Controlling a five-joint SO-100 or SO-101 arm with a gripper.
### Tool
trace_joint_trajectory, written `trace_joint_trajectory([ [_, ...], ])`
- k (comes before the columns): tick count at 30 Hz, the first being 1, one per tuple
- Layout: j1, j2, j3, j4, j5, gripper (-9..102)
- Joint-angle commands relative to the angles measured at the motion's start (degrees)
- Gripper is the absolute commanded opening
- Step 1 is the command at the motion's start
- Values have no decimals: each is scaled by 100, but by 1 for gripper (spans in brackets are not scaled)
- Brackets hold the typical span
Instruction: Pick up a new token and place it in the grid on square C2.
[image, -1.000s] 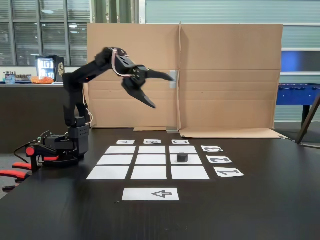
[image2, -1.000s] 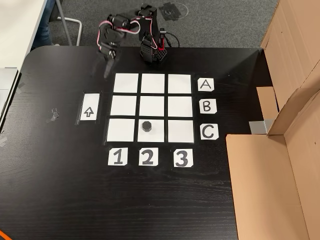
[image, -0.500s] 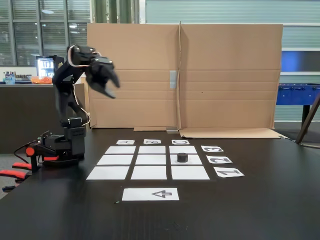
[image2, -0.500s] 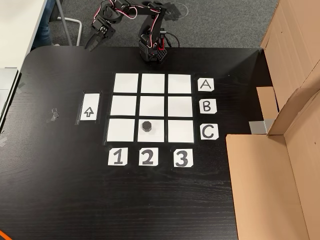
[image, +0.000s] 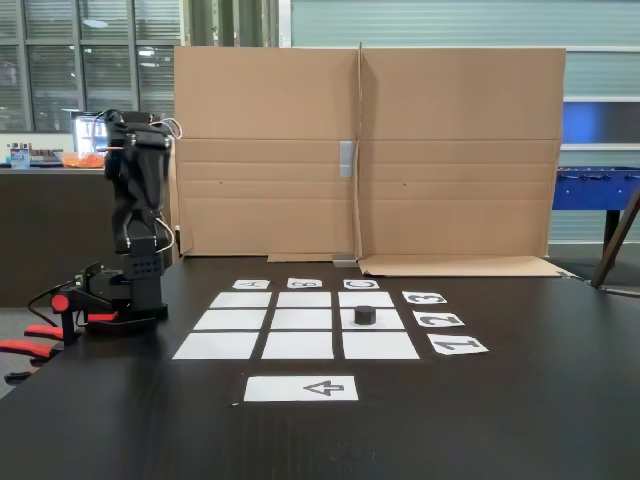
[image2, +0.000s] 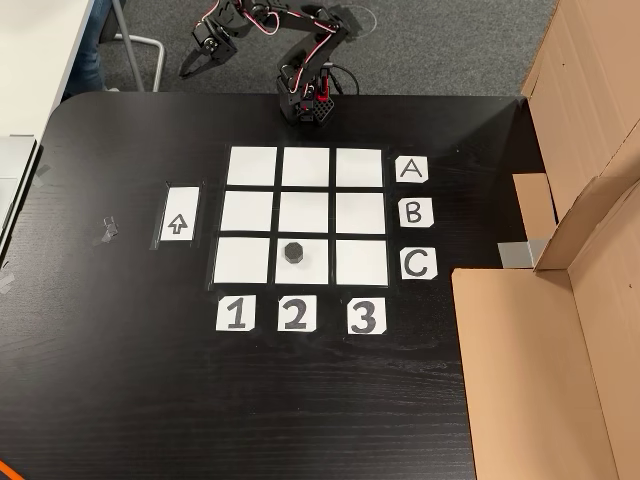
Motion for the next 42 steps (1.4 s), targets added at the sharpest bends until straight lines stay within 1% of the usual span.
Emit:
trace_joint_trajectory([
  [1, 264, 413, 369, -334, -9, -1],
  [4, 404, 791, 896, -791, -18, -1],
  [15, 650, 2435, 2848, -1283, -308, -1],
  [19, 773, 3032, 3507, -1345, -378, -1],
  [23, 976, 3322, 3955, -1441, -439, -1],
  [32, 1318, 3665, 5133, -2250, -501, -1],
  [39, 1389, 4131, 5774, -2329, -519, -1],
  [42, 1380, 4228, 5801, -2241, -510, -1],
])
